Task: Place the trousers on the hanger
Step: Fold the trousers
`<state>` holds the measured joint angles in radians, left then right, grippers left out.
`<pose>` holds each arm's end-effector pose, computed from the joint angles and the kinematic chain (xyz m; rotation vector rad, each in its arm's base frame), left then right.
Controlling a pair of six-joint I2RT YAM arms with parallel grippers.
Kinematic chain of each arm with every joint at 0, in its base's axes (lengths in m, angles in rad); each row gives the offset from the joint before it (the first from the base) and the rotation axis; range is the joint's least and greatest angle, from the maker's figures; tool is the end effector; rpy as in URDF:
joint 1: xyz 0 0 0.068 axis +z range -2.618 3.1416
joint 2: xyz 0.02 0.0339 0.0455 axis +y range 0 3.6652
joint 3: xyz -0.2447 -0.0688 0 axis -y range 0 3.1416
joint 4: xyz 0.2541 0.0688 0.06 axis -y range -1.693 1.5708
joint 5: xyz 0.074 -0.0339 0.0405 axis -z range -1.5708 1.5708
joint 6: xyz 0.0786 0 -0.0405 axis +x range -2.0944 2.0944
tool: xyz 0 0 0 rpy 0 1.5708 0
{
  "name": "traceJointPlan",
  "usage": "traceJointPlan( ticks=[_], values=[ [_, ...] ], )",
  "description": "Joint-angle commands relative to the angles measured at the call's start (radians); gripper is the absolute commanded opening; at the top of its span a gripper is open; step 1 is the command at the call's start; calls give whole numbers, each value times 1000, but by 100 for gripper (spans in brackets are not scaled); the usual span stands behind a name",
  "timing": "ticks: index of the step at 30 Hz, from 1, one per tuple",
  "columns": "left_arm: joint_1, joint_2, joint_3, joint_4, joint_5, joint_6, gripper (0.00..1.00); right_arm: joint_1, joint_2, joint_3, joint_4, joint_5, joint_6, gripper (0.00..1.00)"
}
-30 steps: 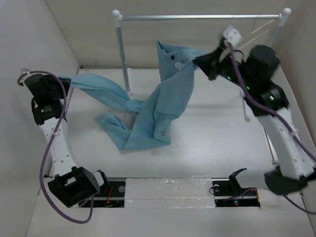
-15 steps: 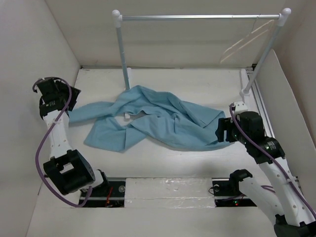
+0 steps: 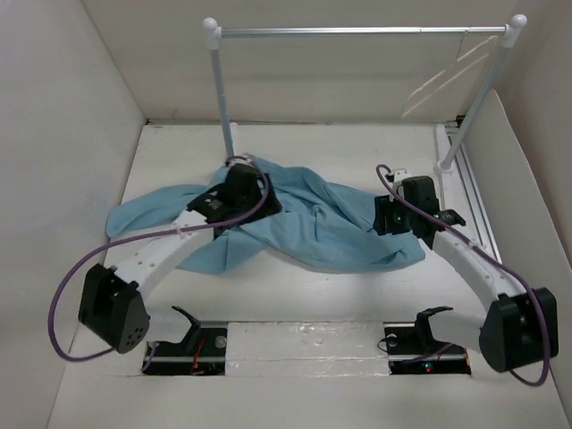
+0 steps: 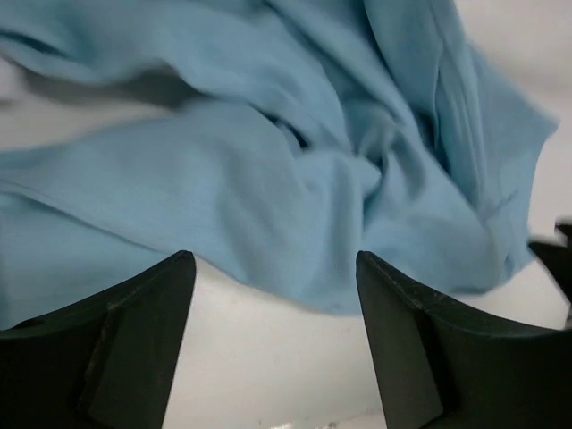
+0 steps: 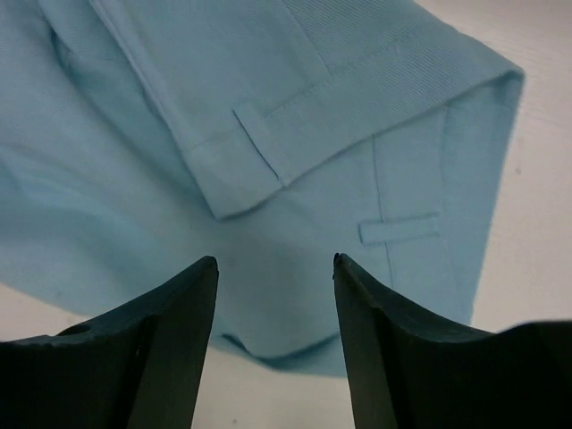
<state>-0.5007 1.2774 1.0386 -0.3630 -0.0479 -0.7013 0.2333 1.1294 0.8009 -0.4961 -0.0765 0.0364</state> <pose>0.2966 -0.1580 0.2596 -0.2526 2.2280 -0.6230 0.2698 0.0703 0.1977 -0.2720 2.3881 0.2176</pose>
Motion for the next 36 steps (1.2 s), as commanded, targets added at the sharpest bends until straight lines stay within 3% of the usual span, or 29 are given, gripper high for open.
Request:
traceJointPlan(
  ticks=[1,5,10,14,16,18,21,24,25,26,28,29,30,33,35,36],
  values=[
    [-224,96,38,0,-92,-95,69,-3,93,9,244,-119,-24,61],
    [-340,163,18,10,-89,-168,74,20,207,52,300,-141,-93,63],
    [-354,152,-135,114,-35,-254,78,29,294,58,311,-140,-99,59],
    [-354,200,-153,153,-46,-273,80,29,335,55,317,-164,-96,53],
    [-354,252,-134,171,-43,-265,80,29,342,54,320,-142,-84,19],
    [-354,290,-112,182,-41,-260,80,29,343,66,320,-108,-73,0],
    [-354,353,-72,199,-50,-256,69,17,319,107,353,-5,-40,0],
    [-354,350,-75,223,-75,-271,26,17,329,179,422,217,32,0],
    [-354,349,-75,222,-79,-276,5,17,349,198,485,319,39,0],
    [-354,346,-75,216,-75,-277,0,17,372,236,557,374,46,0],
    [-364,329,-77,200,-58,-273,0,17,490,305,588,488,42,0],
    [-399,317,-80,181,-53,-276,0,26,538,402,561,530,42,4],
    [-419,289,-81,168,-52,-279,0,26,585,450,533,562,45,24],
    [-528,234,-92,134,-32,-329,0,35,687,561,378,532,45,59],
    [-580,218,-92,133,0,-365,0,57,606,494,385,499,80,67],
    [-631,205,-89,144,34,-386,0,57,549,375,415,476,86,70]
  ],
)
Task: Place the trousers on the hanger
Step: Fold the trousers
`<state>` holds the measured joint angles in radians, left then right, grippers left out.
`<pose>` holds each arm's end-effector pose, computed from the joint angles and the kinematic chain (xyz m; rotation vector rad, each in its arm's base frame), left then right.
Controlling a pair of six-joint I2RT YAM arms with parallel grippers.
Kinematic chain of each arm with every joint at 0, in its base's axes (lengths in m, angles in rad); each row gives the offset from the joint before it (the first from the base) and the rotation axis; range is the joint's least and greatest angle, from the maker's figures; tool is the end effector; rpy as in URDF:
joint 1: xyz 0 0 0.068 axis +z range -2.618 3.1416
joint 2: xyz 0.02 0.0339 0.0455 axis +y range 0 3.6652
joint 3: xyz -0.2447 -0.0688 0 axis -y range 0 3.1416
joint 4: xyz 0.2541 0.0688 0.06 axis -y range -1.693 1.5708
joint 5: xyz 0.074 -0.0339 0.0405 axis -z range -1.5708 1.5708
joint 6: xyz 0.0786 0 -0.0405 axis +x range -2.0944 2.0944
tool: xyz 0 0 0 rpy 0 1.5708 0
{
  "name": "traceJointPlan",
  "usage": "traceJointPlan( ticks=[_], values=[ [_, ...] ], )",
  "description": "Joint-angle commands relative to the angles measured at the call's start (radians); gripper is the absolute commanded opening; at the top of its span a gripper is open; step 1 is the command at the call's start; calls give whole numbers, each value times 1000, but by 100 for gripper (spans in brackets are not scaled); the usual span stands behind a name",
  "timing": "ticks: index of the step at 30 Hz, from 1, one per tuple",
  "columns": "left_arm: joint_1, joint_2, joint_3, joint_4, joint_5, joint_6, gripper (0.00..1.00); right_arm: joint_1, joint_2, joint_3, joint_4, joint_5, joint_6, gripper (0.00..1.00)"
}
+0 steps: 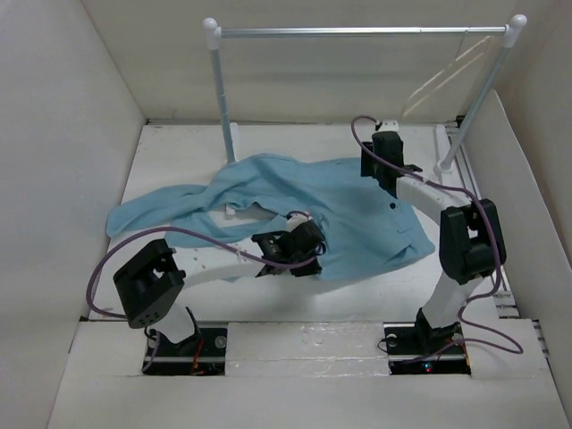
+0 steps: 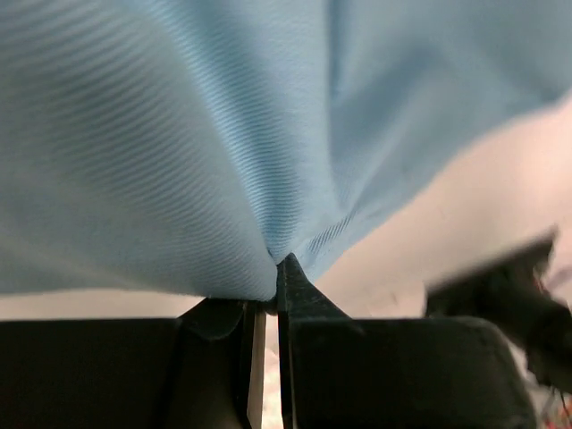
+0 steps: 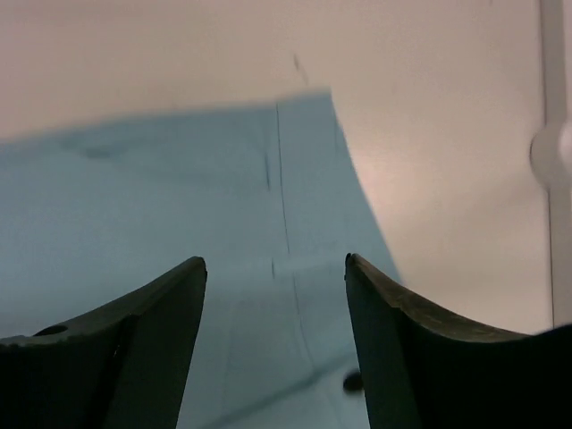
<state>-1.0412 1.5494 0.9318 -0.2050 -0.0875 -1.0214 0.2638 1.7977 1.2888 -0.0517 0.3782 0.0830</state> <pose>0.1879 -0.3075 0.1483 -0.0187 2.5689 -0.8074 0.4427 0.0895 0.2023 0.0315 2.0932 -0.1939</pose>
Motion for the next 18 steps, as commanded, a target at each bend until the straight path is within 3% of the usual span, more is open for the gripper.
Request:
traceJointPlan(
  ticks=[1,3,4,5,6,7,8,10,12,16,18],
  values=[
    [-115,-66,30,5,81,-69,0,52,-177,-167,10,-8,56,71],
    [-178,-17,109,-26,166,-36,0,74,-396,-306,-70,-34,99,71],
    [-178,-17,110,-27,166,-36,0,74,-397,-307,-71,-35,100,71],
    [-178,26,143,-51,184,-14,0,74,-497,-339,-98,-45,110,71],
    [-178,44,174,-75,190,44,5,74,-547,-412,-121,-61,138,70],
    [-178,63,237,-133,190,69,14,58,-596,-446,-173,-74,149,70],
    [-178,83,263,-152,187,93,38,20,-688,-485,-198,-84,156,70],
    [-187,87,297,-162,215,163,59,-44,-765,-592,-247,-113,167,70],
    [-187,69,303,-163,259,191,72,-194,-846,-644,-279,-219,170,77],
    [-187,-21,288,-175,194,214,75,-441,-857,-730,-327,-405,144,89],
    [-187,-90,274,-180,33,213,73,-547,-839,-756,-324,-470,133,90]
  ],
)
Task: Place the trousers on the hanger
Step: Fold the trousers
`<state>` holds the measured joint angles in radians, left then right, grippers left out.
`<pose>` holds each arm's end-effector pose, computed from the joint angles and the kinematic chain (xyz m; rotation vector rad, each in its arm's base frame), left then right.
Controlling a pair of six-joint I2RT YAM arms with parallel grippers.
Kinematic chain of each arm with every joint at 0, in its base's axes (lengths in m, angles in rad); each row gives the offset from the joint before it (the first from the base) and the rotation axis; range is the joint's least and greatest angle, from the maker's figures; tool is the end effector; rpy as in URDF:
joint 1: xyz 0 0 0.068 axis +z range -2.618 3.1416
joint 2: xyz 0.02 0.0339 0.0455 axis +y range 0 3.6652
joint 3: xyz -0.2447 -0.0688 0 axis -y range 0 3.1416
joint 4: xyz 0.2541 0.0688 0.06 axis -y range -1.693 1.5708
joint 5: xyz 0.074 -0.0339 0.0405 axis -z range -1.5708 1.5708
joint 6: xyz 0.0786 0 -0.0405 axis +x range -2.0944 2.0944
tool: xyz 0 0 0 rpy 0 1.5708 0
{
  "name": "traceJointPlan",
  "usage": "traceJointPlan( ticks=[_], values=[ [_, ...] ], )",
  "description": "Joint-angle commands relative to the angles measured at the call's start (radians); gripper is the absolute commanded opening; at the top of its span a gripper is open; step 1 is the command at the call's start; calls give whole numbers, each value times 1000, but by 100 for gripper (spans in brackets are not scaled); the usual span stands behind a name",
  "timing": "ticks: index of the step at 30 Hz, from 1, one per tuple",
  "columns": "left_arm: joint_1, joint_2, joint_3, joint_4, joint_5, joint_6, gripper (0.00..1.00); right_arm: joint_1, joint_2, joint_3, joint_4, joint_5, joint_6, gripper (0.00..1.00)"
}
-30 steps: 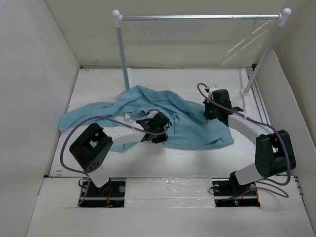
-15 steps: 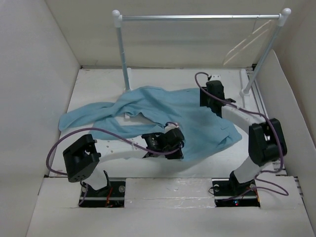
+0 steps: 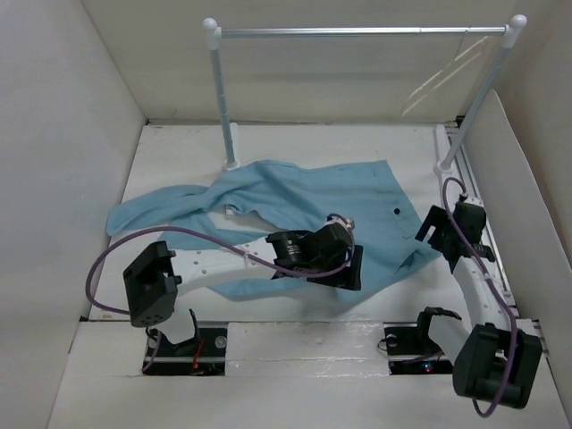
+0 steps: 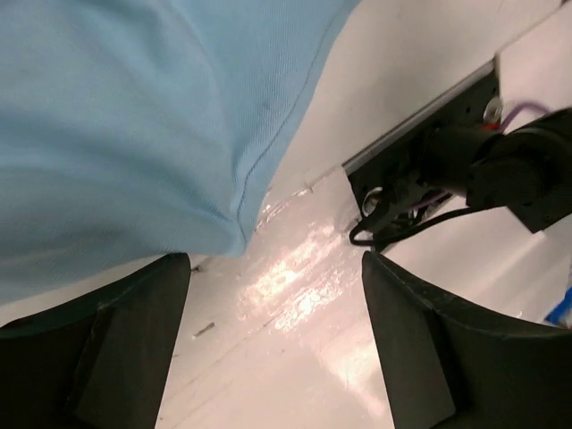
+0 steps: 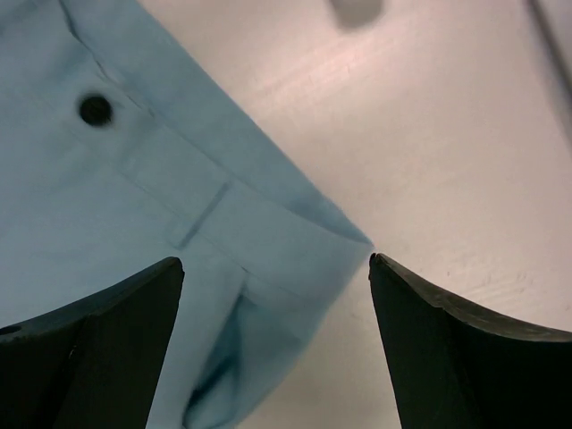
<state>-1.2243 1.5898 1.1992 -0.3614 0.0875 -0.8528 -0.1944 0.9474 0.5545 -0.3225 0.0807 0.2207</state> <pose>0.1272 -0.3726 0.2129 0.5303 2.5539 -1.0330 0.2439 -0.0545 0.1704 0.5118 2.2265 -0.0785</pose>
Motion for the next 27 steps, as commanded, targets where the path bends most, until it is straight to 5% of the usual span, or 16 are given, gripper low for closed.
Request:
traceJointPlan(
  ticks=[1,5,9,10,13,14,15,23,24,25,26,27],
  values=[
    [-4,-151,4,-40,-191,38,73,-121,36,-24,-56,-199,-7,90],
    [48,-310,-49,-51,-395,14,72,-201,88,-13,-36,-231,20,90],
    [142,-448,-153,-33,-439,8,72,-214,184,-7,28,-268,94,82],
    [167,-473,-174,-24,-427,6,72,-214,204,-8,39,-271,110,74],
    [288,-556,-249,-4,-365,23,71,-240,264,-21,82,-265,157,28],
    [322,-588,-260,-2,-336,30,71,-267,271,-19,77,-263,161,6],
    [356,-600,-279,-4,-322,37,71,-286,252,-12,41,-254,158,0],
    [656,-596,-339,62,-59,121,72,-390,-108,146,-263,103,85,0],
    [670,-588,-342,61,-54,127,72,-390,-114,160,-326,173,72,6],
    [686,-584,-340,58,-52,133,72,-390,-121,169,-345,201,60,19],
    [701,-576,-340,53,-57,138,72,-390,-121,174,-349,212,46,58],
    [733,-574,-340,52,-57,147,72,-399,-121,183,-346,185,-1,70]
  ],
)
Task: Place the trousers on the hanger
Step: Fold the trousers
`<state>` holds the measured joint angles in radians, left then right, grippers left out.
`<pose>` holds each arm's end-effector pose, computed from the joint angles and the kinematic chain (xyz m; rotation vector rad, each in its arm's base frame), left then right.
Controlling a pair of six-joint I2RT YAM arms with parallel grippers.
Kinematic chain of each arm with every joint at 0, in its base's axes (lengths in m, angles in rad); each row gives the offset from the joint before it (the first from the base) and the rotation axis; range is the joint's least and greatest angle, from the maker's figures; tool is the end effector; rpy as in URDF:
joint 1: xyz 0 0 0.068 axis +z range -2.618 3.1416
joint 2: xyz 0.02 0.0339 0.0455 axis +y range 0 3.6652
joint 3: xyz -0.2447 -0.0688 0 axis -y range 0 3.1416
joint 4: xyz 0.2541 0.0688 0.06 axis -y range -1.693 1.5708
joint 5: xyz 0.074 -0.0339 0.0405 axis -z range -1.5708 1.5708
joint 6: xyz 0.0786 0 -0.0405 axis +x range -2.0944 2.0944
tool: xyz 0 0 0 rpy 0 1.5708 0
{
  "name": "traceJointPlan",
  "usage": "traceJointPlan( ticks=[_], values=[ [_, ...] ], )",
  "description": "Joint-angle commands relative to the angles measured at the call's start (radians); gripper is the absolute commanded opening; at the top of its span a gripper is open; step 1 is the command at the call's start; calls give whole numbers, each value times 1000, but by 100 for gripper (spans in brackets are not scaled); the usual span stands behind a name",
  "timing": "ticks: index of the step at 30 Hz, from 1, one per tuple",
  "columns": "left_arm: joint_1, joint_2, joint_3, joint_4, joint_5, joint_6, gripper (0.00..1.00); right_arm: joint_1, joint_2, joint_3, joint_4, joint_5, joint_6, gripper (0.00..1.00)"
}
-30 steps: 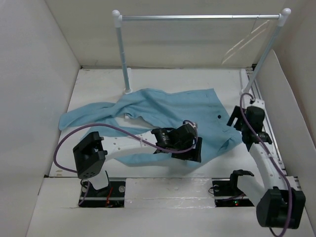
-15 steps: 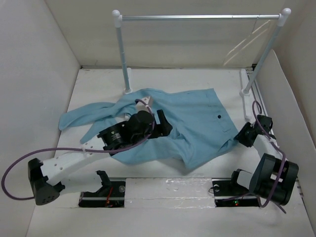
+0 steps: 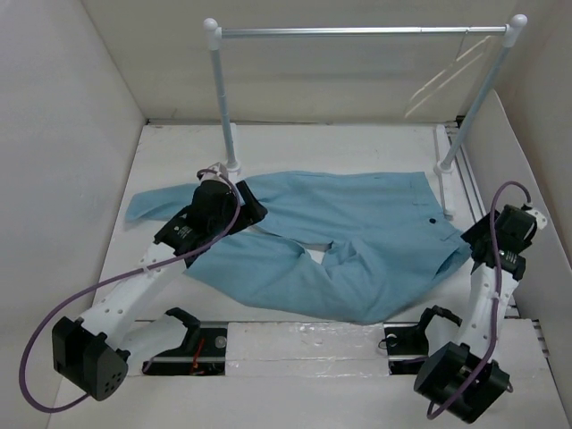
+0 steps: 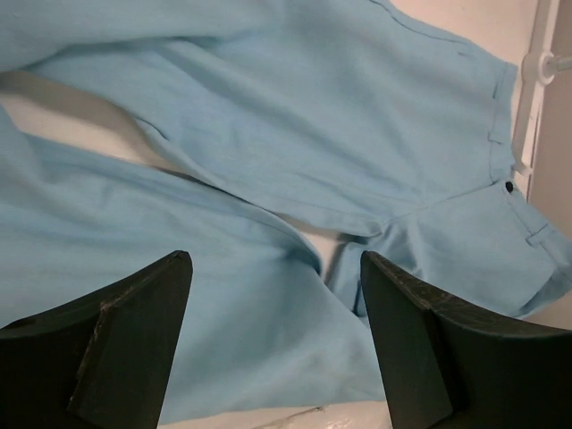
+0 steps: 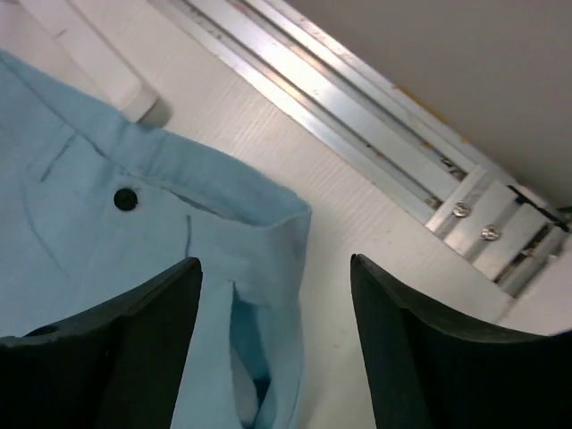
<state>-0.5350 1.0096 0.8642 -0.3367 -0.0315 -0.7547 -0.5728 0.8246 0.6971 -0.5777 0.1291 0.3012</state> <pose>0.2465 -0.1432 0.2725 -0.2551 2.1269 -0.7525 0.1872 -0.1328 0.2219 1.0287 2.0410 -0.2892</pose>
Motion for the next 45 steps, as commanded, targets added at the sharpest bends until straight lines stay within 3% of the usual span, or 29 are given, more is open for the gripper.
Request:
traceJointPlan(
  ticks=[1,2,4,7,8,9,11,15,17,19,20,21,23,24,28,35,45],
  values=[
    [59,7,-4,27,64,57,72,-21,4,59,-114,126,-97,75],
    [75,9,-5,27,59,61,72,-21,5,82,-132,97,-106,81],
    [112,11,-13,38,48,66,72,25,-12,119,-113,-32,-148,84],
    [199,32,-37,63,51,42,72,105,-57,136,-36,-248,-168,69],
    [231,41,-47,77,73,31,71,170,-59,131,-12,-317,-163,35],
    [269,44,-57,91,93,19,71,218,-50,128,37,-401,-162,18],
    [422,63,-86,131,177,-14,69,339,-18,133,58,-407,-166,0],
    [650,106,-122,162,216,-63,68,717,103,176,70,-337,-264,0],
    [743,130,-134,182,203,-83,69,830,165,206,58,-300,-289,3],
    [789,152,-128,194,186,-83,70,979,197,211,70,-252,-327,16],
    [811,181,-117,188,177,-80,71,1014,200,209,79,-247,-326,31],
    [852,197,-90,167,167,-78,71,1045,199,188,116,-276,-326,39],
    [900,230,-79,174,163,-78,72,1108,193,159,150,-319,-326,54],
    [949,242,-70,169,163,-90,72,1125,188,124,180,-350,-321,55],
    [1004,302,-1,111,148,-92,71,1171,179,30,256,-443,-329,55],
    [1004,447,87,91,-24,-110,68,1173,240,42,260,-488,-390,39],
    [1004,744,320,94,-50,-112,56,1174,324,108,230,-448,-367,39]
  ],
)
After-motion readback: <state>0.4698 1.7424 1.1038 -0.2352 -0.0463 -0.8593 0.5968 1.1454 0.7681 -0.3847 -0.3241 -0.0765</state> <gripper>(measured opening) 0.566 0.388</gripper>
